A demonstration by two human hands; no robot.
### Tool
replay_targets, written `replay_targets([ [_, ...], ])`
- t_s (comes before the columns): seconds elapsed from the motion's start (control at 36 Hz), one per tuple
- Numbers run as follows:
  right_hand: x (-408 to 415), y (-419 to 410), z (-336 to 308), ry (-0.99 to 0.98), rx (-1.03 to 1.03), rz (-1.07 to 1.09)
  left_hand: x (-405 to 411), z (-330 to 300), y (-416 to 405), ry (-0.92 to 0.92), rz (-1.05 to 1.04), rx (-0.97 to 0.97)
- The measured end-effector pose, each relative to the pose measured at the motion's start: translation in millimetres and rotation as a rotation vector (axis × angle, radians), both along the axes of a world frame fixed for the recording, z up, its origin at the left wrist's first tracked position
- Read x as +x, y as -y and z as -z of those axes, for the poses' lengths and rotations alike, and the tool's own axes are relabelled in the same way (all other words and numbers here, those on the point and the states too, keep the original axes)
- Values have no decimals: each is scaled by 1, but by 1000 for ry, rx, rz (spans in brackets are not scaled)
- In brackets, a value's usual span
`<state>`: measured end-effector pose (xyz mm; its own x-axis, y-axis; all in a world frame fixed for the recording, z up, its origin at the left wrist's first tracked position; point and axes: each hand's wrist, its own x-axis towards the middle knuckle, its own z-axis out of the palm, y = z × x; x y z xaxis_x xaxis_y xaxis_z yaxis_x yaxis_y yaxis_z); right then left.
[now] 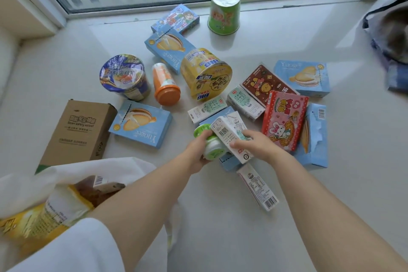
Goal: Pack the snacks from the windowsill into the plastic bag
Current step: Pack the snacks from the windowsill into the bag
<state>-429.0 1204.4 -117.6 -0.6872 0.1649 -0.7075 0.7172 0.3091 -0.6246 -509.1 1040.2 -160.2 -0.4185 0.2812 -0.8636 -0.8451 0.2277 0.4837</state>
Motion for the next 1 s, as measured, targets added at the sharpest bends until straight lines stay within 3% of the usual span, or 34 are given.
replay_targets([
  [0.22, -10, 5, -6, 43, -117, -57, 12, -4, 2, 53, -125, 56],
  [0.53, -17, 2, 2, 19, 46, 4, 18, -19, -6, 24, -113, 62],
  [0.64, -14, 3, -4, -35, 146, 68, 21, -29, -10, -66, -35, 32],
  [0.75, -14, 19, -24, -189, 206, 108, 18, -50, -5, -176, -111, 79],
  [0.89, -19, 61, -62, -396, 58, 194, 17, -89, 29, -327, -183, 210],
  [1.0, -17, 113, -86, -484, -67, 166, 25, -120, 83, -503, -271, 188],
])
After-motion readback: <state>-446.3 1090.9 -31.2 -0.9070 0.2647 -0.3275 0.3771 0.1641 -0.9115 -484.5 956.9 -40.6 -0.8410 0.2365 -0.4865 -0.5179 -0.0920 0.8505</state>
